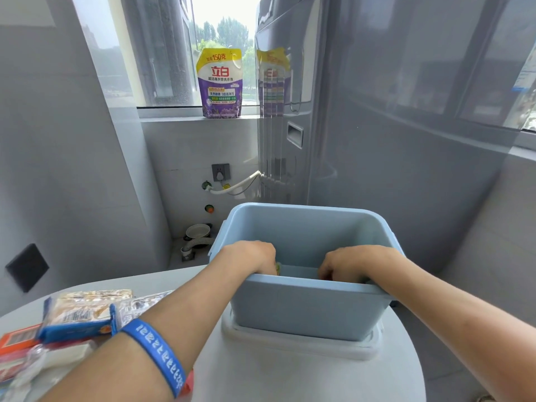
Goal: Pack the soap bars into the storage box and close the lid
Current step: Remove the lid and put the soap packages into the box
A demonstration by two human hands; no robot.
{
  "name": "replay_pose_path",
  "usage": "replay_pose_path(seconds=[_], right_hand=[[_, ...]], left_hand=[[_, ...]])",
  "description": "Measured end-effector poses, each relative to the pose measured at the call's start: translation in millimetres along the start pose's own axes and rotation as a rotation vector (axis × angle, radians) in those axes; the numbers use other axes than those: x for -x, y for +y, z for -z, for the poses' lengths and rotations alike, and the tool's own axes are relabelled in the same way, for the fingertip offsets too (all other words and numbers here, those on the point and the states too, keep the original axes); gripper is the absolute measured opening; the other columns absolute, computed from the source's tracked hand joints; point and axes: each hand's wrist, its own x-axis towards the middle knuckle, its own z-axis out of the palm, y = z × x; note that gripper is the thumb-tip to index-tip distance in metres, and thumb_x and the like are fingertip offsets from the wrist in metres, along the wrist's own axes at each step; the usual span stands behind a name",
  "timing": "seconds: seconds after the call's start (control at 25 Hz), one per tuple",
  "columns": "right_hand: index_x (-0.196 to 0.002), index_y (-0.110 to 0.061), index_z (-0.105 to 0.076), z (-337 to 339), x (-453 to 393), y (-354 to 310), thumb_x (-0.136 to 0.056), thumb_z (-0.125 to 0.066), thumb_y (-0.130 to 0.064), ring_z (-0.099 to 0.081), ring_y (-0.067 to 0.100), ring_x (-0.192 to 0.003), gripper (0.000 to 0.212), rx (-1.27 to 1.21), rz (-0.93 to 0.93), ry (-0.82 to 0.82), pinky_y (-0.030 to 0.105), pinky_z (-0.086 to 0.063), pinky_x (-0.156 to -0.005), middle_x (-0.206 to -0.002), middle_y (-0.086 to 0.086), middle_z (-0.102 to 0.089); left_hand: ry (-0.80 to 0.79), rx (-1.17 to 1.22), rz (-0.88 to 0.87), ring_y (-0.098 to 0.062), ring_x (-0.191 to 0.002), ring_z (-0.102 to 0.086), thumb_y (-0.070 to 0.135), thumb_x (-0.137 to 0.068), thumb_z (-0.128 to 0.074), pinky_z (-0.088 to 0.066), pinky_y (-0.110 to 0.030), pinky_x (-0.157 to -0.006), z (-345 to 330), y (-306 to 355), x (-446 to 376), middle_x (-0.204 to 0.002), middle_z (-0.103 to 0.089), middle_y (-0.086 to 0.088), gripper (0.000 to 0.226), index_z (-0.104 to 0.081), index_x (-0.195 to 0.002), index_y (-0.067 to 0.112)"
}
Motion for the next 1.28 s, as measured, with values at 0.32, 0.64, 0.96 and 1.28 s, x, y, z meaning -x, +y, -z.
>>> replay_pose_path(seconds=[0.32, 0.64, 0.96, 1.28], right_hand=[[-0.094, -0.024, -0.076, 35, 39, -40, -0.084, -0.054, -0.002, -0.059, -0.004, -0.065, 0.033, -0.310, 0.056, 0.721, 0.013, -0.042, -0.066, -0.084, -0.008, -0.072], [-0.115, -0.028, -0.064, -73, 30, -232, -0.080, -0.052, -0.009, -0.059, 0.024, -0.107, 0.041, -0.187, 0.535, 0.638, 0.036, -0.050, -0.078, -0.116, -0.002, -0.067], [-0.121, -0.030, -0.048, -95, -11, -228, -0.068, -0.069, -0.050, -0.052, 0.019, -0.106, 0.060, -0.148, 0.594, 0.442, 0.034, -0.047, -0.083, -0.121, -0.003, -0.060], [-0.125, -0.022, -0.059, -72, 35, -165, -0.075, -0.071, -0.032, -0.065, 0.027, -0.089, 0.052, -1.738, 0.605, -0.069, 0.047, -0.054, -0.081, -0.108, 0.020, -0.066]], left_hand=[[0.848, 0.758, -0.234, -0.004, -0.060, -0.062, 0.021, -0.079, -0.065, -0.053, -0.025, -0.063, 1, -81, 106, -0.069, -0.069, 0.011, 0.012, -0.075, -0.084, 0.024], [-0.071, 0.242, 0.027, -0.010, -0.089, -0.061, 0.060, -0.062, -0.077, -0.052, -0.030, -0.076, -94, -155, 186, -0.096, -0.062, 0.017, 0.054, -0.061, -0.108, 0.038], [-0.173, 0.080, -0.032, -0.013, -0.088, -0.061, 0.050, -0.049, -0.078, -0.053, -0.034, -0.074, -111, -142, 187, -0.103, -0.062, 0.011, 0.072, -0.050, -0.114, 0.037], [-0.048, 2.069, -0.428, -0.035, -0.084, -0.067, 0.036, -0.059, -0.075, -0.057, -0.040, -0.072, -98, -206, 203, -0.102, -0.068, -0.026, 0.079, -0.060, -0.125, -0.004]])
